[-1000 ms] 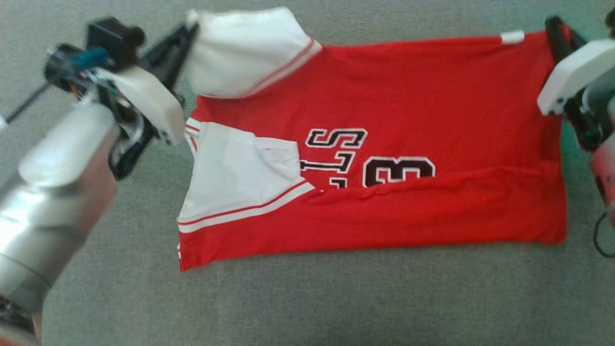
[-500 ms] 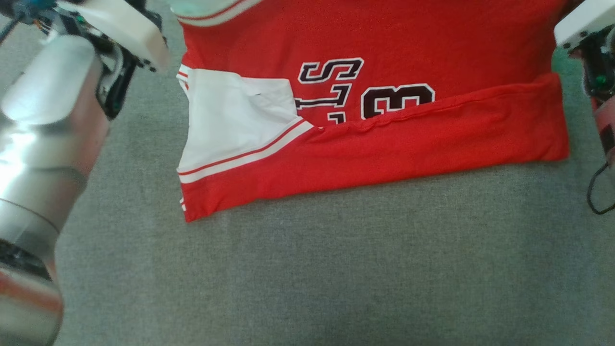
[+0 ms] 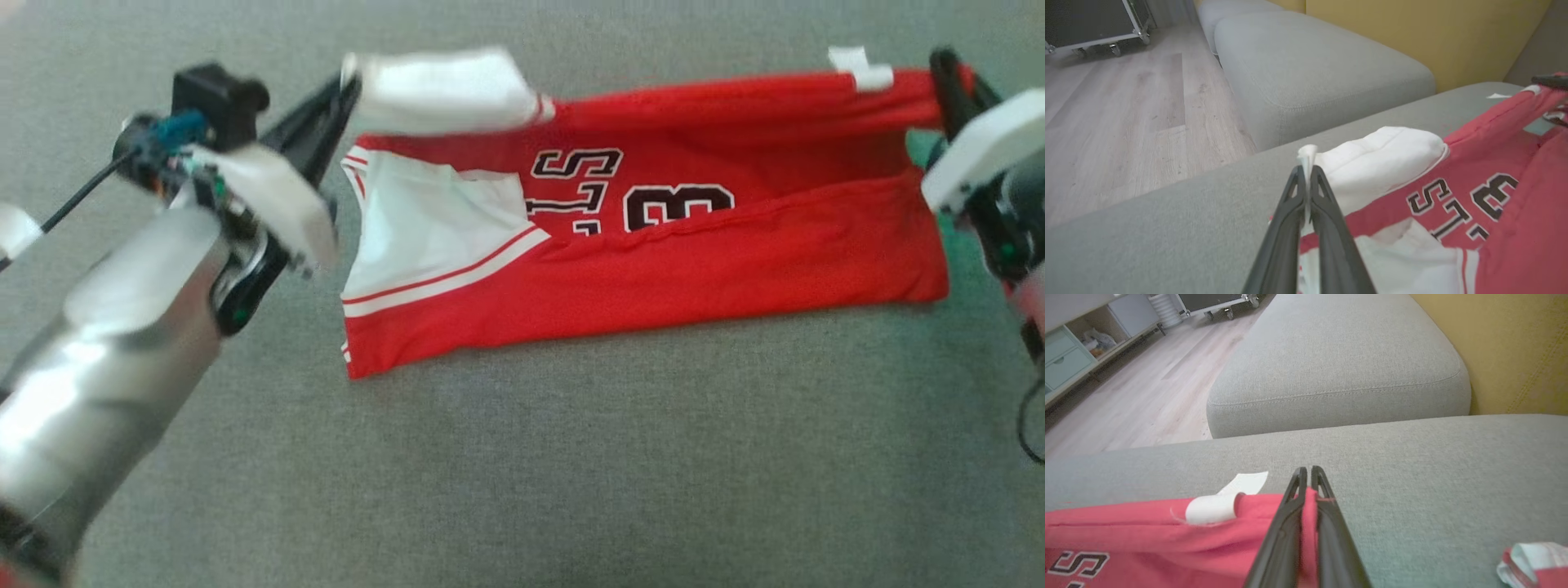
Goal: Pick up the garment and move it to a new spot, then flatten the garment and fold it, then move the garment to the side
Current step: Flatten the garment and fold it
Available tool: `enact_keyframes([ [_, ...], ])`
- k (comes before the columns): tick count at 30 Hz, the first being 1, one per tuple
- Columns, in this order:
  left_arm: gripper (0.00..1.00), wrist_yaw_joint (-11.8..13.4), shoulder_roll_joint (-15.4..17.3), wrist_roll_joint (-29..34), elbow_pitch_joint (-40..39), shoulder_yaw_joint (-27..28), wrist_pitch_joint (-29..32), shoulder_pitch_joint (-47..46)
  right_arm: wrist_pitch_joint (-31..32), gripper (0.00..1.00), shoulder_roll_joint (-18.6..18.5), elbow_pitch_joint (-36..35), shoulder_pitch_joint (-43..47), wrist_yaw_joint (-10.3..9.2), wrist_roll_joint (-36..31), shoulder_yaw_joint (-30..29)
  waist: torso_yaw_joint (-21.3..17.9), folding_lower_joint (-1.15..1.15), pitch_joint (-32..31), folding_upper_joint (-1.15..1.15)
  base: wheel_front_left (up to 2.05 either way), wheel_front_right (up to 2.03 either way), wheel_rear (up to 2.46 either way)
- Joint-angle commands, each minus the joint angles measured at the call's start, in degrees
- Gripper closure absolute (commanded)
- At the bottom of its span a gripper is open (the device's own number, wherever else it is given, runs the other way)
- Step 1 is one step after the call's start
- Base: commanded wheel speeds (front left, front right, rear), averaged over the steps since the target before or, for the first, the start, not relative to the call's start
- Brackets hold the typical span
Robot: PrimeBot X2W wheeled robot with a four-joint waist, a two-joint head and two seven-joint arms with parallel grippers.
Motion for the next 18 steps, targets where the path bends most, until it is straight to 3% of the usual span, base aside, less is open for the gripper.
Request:
enact_keyframes([
  [1,1.00,0.11,3.92,-1.05,-1.77,1.27,1.09,-1.75,0.21,1.00,-1.49,-1.85,0.65,0.19,0.49,0.94,0.29,0.00,-1.17,0.00,0.00,0.00,0.00],
  [7,1.00,0.10,12.03,-8.50,-13.79,-4.59,12.71,2.84,5.05,1.00,-5.56,-5.02,4.79,0.19,2.65,7.01,0.27,0.00,-3.79,0.00,0.00,0.00,0.00],
  [11,1.00,0.10,16.45,-10.14,-19.66,-7.27,18.24,4.77,9.12,1.00,-8.36,-6.66,6.59,0.19,4.61,10.42,0.00,0.00,-4.83,0.00,0.00,0.00,0.00],
  [18,1.00,0.11,18.82,-12.27,-23.38,-8.53,23.34,7.97,17.19,1.00,-10.70,-8.34,8.47,0.19,9.19,14.32,-0.80,0.00,-6.16,0.00,0.00,0.00,0.00],
])
